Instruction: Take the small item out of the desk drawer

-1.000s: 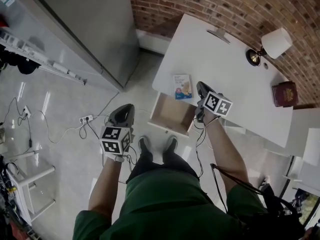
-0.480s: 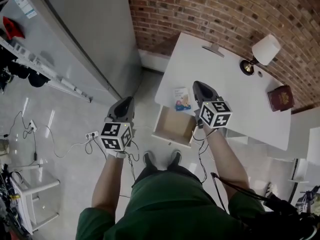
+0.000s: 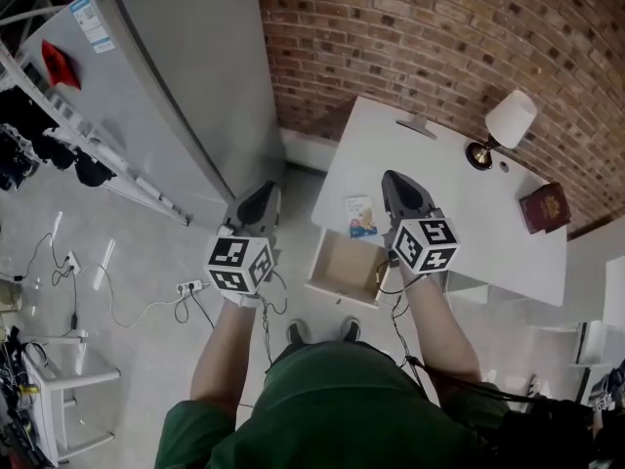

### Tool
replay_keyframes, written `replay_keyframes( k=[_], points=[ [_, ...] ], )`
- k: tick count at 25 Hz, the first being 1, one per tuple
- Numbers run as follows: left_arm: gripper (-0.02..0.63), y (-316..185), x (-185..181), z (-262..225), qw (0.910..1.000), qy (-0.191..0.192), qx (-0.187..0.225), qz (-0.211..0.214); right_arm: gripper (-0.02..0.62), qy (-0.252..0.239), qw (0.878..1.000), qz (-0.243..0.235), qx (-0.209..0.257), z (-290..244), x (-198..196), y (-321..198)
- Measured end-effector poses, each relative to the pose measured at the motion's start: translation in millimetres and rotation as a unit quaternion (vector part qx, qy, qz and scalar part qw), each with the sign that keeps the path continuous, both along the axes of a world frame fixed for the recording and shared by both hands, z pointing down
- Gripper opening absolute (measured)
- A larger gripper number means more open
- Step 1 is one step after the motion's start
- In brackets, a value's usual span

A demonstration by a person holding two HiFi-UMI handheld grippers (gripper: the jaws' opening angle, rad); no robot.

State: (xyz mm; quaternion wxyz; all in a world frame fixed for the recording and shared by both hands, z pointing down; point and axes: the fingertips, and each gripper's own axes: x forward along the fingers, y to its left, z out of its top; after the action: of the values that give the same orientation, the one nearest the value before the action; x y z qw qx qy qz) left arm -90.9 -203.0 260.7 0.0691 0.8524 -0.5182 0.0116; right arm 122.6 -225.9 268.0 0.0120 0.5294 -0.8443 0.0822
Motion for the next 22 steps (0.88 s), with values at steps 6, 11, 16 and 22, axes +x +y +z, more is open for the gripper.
replay_keyframes(
  k=[6,11,16,22],
  points=[
    [0.012,4,0,-35,0.9993,0.008,0.035,0.004,0.005,0.021,0.998,0.01,0.049,-39,-6,12],
    [0.013,6,2,-57,0.9982,0.005,0.06,0.008,0.005,0.052,0.995,0.006,0.09,-61,-16,20],
    [0.012,2,7,-57,0.9981,0.008,0.06,0.016,0.003,0.052,0.993,-0.008,0.103,-66,-22,25],
    [0.013,-3,3,-48,0.9985,0.017,0.047,0.024,0.003,0.063,0.993,-0.014,0.096,-59,-30,27]
  ],
)
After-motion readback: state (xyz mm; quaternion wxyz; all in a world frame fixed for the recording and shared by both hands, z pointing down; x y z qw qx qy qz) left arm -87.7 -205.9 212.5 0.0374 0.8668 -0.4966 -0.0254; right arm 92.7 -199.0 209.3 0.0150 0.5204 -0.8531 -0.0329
